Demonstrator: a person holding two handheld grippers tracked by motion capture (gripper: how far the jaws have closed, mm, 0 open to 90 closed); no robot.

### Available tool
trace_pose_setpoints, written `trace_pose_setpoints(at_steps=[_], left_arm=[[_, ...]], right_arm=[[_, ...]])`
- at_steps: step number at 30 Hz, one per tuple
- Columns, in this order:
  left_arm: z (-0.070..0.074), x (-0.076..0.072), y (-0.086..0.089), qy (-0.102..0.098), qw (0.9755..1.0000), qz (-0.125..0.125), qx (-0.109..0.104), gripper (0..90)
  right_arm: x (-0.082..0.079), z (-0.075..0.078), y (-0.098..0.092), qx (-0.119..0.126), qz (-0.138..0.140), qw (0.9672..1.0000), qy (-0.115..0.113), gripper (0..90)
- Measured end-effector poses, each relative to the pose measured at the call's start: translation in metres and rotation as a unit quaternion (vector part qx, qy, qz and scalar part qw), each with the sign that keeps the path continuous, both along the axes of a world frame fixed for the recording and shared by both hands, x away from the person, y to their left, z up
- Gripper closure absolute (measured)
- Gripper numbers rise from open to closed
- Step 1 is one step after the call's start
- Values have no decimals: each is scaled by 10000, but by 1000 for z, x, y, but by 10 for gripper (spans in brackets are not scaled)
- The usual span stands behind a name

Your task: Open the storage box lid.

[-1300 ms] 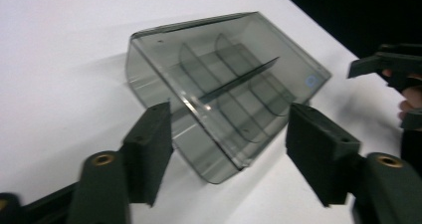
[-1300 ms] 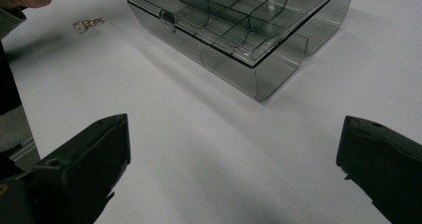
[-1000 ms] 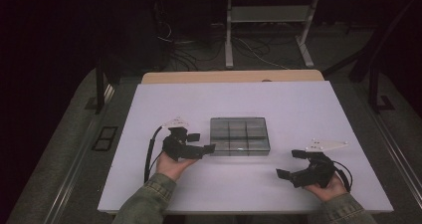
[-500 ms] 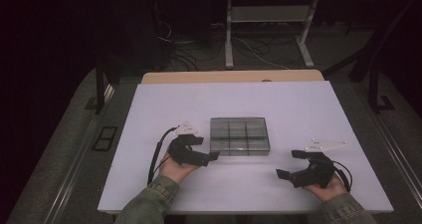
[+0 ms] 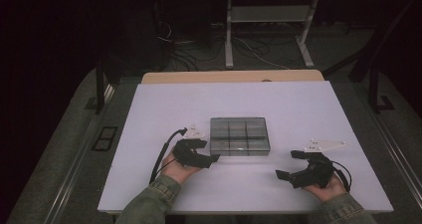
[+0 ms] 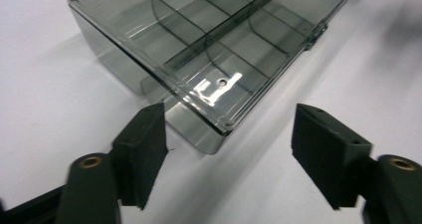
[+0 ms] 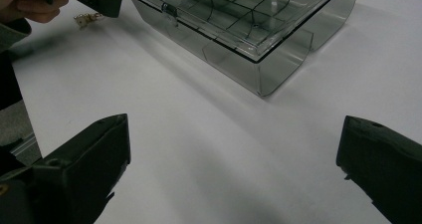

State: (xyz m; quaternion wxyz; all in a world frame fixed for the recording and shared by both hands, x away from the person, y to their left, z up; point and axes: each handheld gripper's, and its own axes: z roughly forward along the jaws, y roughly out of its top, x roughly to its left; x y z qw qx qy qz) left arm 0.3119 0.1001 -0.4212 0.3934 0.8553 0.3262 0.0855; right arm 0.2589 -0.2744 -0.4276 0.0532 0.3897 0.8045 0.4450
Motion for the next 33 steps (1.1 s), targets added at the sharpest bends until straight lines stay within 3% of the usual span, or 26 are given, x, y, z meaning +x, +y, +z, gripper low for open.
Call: trace_pose_setpoints(at_steps=[7, 14, 22, 33], left_arm=[[0, 0, 1, -155, 9999, 12, 63, 475], [0, -1, 1, -184, 9997, -34, 166, 583], [3, -3, 2, -271, 9995, -123, 97, 657], [8, -4, 7, -453, 9987, -99, -200, 716]], right_arm=[[0, -1, 1, -32, 35, 10000, -2, 5], [0, -1, 1, -5, 37, 10000, -14, 5], [0, 0, 0, 19, 38, 10000, -1, 5], [0, 0, 0, 41, 13, 10000, 9, 5]])
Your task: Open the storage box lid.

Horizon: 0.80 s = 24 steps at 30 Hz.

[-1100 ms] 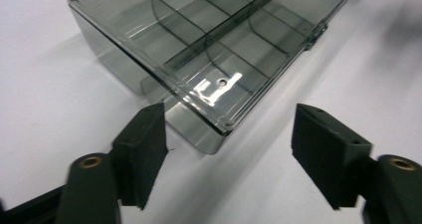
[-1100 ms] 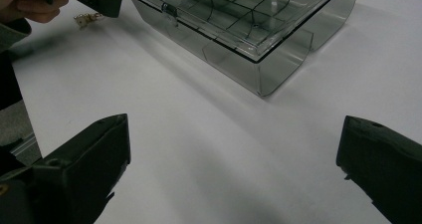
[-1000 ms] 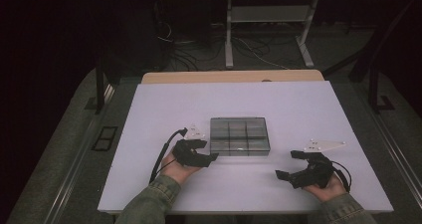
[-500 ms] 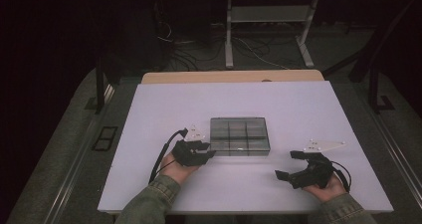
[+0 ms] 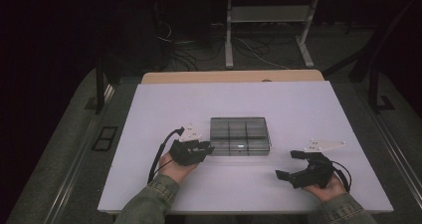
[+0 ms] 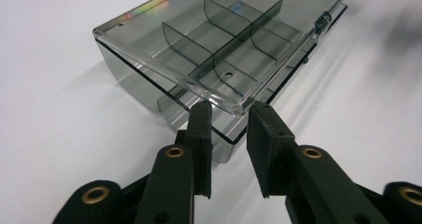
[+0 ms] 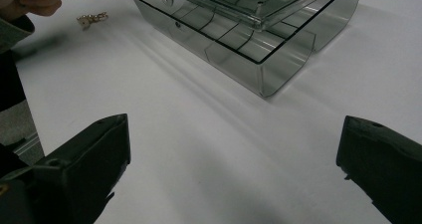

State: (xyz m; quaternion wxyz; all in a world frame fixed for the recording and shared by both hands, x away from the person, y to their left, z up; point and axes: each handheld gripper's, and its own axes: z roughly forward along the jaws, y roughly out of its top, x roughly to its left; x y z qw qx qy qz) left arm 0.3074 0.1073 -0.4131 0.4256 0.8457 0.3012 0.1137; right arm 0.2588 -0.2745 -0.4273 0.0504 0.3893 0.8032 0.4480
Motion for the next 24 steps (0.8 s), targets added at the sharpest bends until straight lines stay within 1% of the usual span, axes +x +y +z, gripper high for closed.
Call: trace_pose_setpoints(at_steps=[2, 3, 7, 9, 12, 15, 17, 18, 19, 21, 24], left_arm=[[1, 0, 1, -8, 10000, -12, -27, 727], [1, 0, 1, -1, 9999, 15, -108, 736], [2, 1, 2, -12, 9997, 17, -240, 767], [3, 2, 2, -54, 9997, 15, -256, 787], [4, 3, 1, -63, 9994, 22, -342, 820], [5, 5, 1, -79, 9991, 32, -422, 852], [7, 7, 0, -107, 9988, 56, -484, 872], [8, 8, 0, -119, 9987, 46, -493, 880], [9, 8, 0, -119, 9985, 46, -525, 883], [11, 10, 0, -132, 9981, 60, -605, 884], [15, 13, -2, -167, 9978, 60, -644, 884]], right_arm=[[0, 0, 0, 3, -6, 10000, 0, 5], [0, 0, 0, 4, -10, 10000, -7, 5], [0, 0, 0, 6, -3, 10000, -19, 5], [1, 0, 0, 19, 9, 10000, 9, 5], [3, 1, -1, 28, 44, 10000, 37, 5], [6, 3, -2, 43, 55, 10000, 15, 5], [8, 6, -3, 55, 45, 10000, 48, 5], [10, 7, -3, 62, 52, 10000, 20, 5], [11, 8, -4, 59, 51, 10000, 42, 5], [14, 10, -4, 53, 38, 10000, 12, 5], [19, 14, -4, 59, 27, 10000, -29, 5]])
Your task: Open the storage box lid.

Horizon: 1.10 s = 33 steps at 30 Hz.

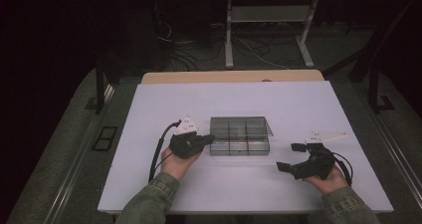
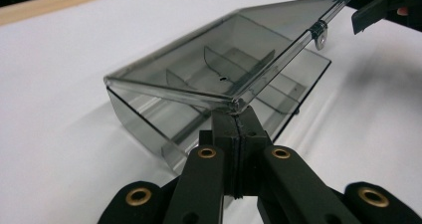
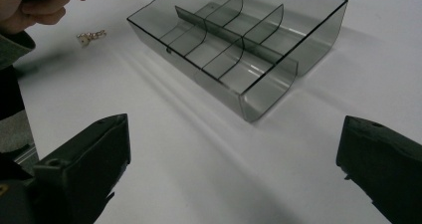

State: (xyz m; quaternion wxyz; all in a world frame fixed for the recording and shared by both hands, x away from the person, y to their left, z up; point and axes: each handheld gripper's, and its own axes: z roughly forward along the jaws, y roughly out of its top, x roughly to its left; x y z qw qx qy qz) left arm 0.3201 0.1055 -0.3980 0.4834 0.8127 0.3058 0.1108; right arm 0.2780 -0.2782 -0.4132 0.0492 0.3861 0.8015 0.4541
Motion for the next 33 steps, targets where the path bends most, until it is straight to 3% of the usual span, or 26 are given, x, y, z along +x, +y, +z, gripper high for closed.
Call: trace_pose_setpoints(at_steps=[11, 24, 33], left_arm=[[11, 10, -1, -92, 10000, -15, -8, 885], [27, 28, -1, -115, 9998, -2, -169, 886], [34, 37, -2, -113, 9998, -26, -150, 886]], right_arm=[[21, 15, 9, -28, 83, 9999, -48, 5], [52, 42, 23, -58, 174, 9997, -189, 6], [74, 59, 29, -118, 147, 9990, -401, 6]])
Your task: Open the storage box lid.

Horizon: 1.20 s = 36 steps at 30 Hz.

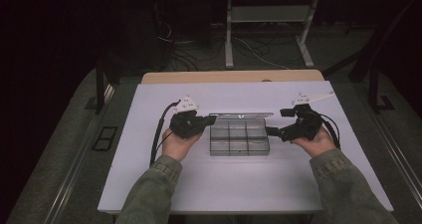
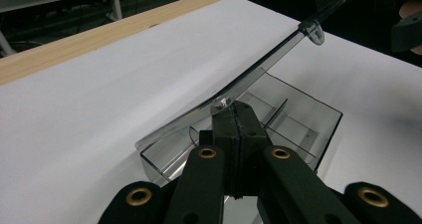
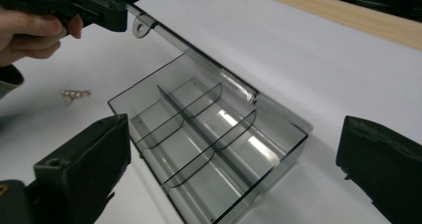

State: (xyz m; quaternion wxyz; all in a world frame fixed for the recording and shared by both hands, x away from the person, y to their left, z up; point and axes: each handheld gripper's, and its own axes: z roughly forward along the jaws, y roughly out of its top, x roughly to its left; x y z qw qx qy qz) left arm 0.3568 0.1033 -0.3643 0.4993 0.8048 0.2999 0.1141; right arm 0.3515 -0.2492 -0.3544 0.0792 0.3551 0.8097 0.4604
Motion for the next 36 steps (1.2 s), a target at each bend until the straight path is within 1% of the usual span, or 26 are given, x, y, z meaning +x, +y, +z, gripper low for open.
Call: trace_pose_setpoints(at_steps=[3, 4, 5, 6, 8, 9, 10, 12, 14, 15, 17, 18, 20, 23, 25, 29, 34, 36], left_arm=[[2, 3, 0, 11, 10000, 22, 9, 886], [2, 4, 0, 21, 10000, 16, 7, 886], [3, 5, 0, 23, 10000, 24, 6, 886], [4, 6, 0, 32, 10000, 29, 4, 885], [5, 8, 0, 37, 10000, 16, 2, 885], [5, 9, 0, 45, 10000, 16, -5, 886], [5, 9, 0, 54, 10000, 26, -5, 886], [5, 11, 0, 53, 10000, 30, -1, 885], [5, 13, 1, 68, 10000, 39, -6, 885], [5, 13, 1, 67, 10000, 45, -7, 885], [4, 14, 0, 54, 10000, 57, -4, 885], [4, 15, 1, 45, 10000, 64, 8, 884], [5, 16, 1, 48, 10000, 83, -11, 883], [5, 18, 1, 45, 9999, 112, -32, 877], [6, 18, 2, 40, 9999, 124, -38, 876], [6, 20, 5, 94, 9998, 156, -68, 877], [12, 23, 12, 136, 9997, 197, -105, 876], [15, 25, 14, 149, 9996, 212, -105, 860]], right_arm=[[6, 1, 2, -43, -19, 10000, 5, 6], [8, 1, 2, -51, -41, 10000, 12, 14], [10, 1, 2, -56, -29, 10000, 13, 55], [12, 1, 2, -31, 4, 10000, -6, 60], [16, 2, 3, -57, -62, 10000, -27, 61], [17, 2, 3, -76, -71, 9999, -74, 99], [18, 3, 3, -44, -48, 9999, -118, 190], [20, 4, 2, 39, -13, 9998, -205, 229], [22, 6, 3, -3, -60, 9997, -244, 313], [23, 6, 3, -2, -41, 9997, -259, 354], [24, 8, 3, -57, -47, 9994, -328, 467], [24, 8, 3, -90, -113, 9993, -358, 503], [26, 10, 2, -76, -160, 9991, -374, 576], [28, 12, 3, -99, -114, 9990, -428, 644], [28, 12, 4, -128, -114, 9989, -440, 660], [32, 13, 3, -146, -121, 9986, -498, 684], [37, 15, 1, -86, -122, 9989, -452, 698], [40, 15, 1, -58, -127, 9990, -436, 698]])
